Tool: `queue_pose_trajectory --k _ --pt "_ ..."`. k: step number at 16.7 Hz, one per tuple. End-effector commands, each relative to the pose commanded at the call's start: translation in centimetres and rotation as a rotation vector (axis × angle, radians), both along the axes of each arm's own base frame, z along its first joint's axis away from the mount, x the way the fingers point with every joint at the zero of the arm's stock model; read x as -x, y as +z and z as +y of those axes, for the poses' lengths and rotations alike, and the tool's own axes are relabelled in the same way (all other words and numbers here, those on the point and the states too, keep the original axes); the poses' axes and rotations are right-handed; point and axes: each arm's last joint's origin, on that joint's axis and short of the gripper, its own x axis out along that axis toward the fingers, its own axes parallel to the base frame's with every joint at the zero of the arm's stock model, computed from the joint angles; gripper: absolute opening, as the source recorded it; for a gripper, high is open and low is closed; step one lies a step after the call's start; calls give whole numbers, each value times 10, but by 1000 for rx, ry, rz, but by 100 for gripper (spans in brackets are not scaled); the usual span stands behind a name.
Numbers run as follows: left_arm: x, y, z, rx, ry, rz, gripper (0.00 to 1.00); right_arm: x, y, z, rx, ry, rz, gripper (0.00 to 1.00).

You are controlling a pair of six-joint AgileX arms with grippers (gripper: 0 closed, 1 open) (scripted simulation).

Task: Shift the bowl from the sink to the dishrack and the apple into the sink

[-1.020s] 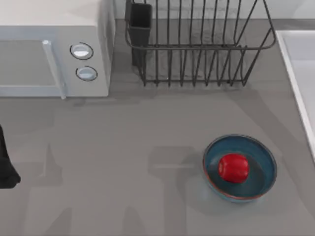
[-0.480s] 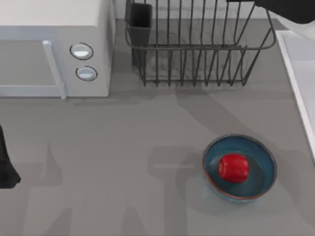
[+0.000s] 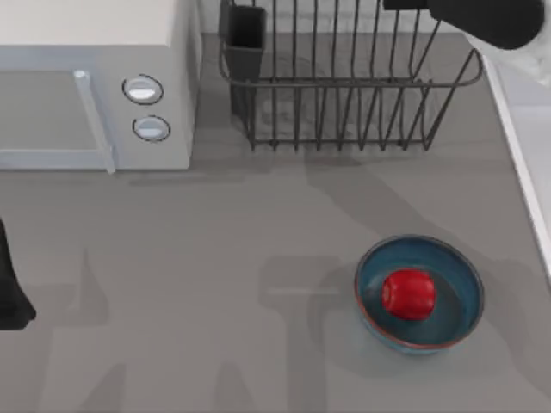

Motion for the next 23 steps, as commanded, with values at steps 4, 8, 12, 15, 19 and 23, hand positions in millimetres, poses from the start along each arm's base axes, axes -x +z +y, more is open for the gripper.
queue_pose_trajectory --k 4,8,12,15,19,23 --pt "0 0 0 0 0 0 100 -34 -51 12 -2 1 -1 0" --pt "0 0 0 0 0 0 100 -69 -122 11 -15 2 -14 0" --pt "0 0 0 0 0 0 100 -87 -177 -1 -9 1 -10 0" --pt "0 0 0 0 0 0 100 -90 -188 -5 -5 1 -6 0" --pt "0 0 0 0 0 0 100 -90 -188 -5 -5 1 -6 8" --pt "0 0 0 0 0 0 100 -90 -188 -5 -5 1 -6 38"
